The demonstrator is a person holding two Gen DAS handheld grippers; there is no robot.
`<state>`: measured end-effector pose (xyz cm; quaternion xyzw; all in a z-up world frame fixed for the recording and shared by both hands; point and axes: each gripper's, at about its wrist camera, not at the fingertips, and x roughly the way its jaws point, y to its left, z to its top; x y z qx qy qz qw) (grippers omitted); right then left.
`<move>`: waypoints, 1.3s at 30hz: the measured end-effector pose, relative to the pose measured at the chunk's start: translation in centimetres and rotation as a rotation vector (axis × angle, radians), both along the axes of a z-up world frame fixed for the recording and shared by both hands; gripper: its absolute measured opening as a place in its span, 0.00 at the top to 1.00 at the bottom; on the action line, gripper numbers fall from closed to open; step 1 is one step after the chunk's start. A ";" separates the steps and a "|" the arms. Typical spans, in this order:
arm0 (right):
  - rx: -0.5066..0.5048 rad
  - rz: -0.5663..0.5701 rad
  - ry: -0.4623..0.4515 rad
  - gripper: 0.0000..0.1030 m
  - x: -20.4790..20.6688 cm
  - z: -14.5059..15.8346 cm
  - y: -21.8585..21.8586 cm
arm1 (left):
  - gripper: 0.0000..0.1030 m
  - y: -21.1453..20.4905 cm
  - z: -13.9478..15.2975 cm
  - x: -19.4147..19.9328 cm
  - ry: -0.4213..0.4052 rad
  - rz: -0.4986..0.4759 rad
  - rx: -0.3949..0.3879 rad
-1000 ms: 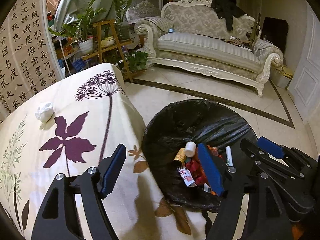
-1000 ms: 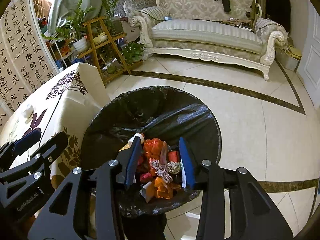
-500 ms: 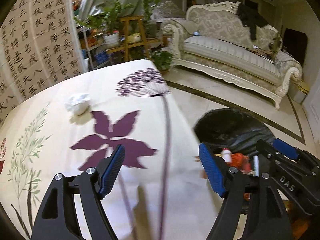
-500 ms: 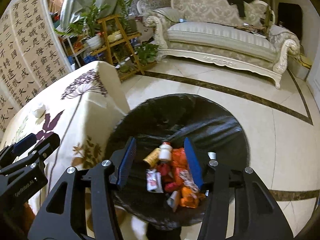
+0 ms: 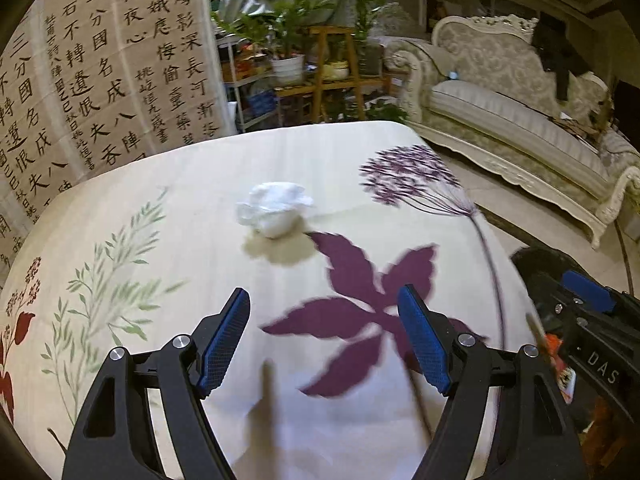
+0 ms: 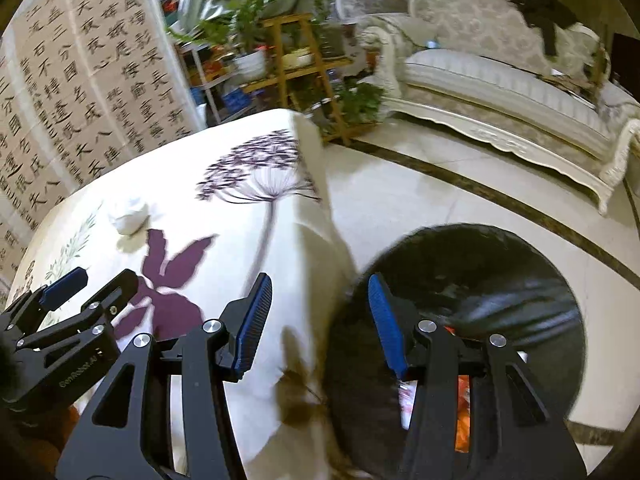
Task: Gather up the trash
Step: 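Move both tools back to the bed, left tool toward the white tissue, then grasp the crumpled white tissue with the left tool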
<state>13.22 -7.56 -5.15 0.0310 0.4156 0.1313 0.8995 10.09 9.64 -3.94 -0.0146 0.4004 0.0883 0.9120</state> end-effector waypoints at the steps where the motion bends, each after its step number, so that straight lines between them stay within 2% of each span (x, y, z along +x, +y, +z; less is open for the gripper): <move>1: 0.000 0.010 0.002 0.52 0.3 0.0 0.5 | 0.28 0.4 0.0 0.2 -0.001 0.005 0.002; 9: -0.016 0.065 0.020 0.52 3.1 -0.2 4.3 | 0.28 3.3 -0.1 3.0 -0.003 0.030 0.014; 17: -0.023 0.080 0.024 0.52 4.2 -0.2 6.2 | 0.25 4.5 -0.3 6.3 -0.002 0.016 0.050; 21: -0.025 0.080 0.030 0.52 4.6 -0.4 6.5 | 0.25 4.9 -1.0 7.1 0.025 0.000 0.037; 23: -0.025 0.080 0.032 0.52 4.6 -0.5 6.5 | 0.33 5.1 -1.1 7.2 0.032 -0.010 0.017; 25: -0.025 0.080 0.032 0.52 4.6 -0.5 6.4 | 0.50 5.0 -1.2 7.3 0.043 -0.025 0.019; 27: -0.024 0.081 0.032 0.52 4.6 -0.5 6.4 | 0.62 4.8 -1.4 7.4 0.056 -0.039 0.018; 31: -0.023 0.076 0.033 0.52 4.5 -0.6 6.2 | 0.67 4.6 -1.2 7.1 0.044 -0.048 0.016; 39: -0.018 0.056 0.030 0.52 3.0 -0.3 4.9 | 0.68 3.8 -0.5 5.2 0.034 -0.054 -0.007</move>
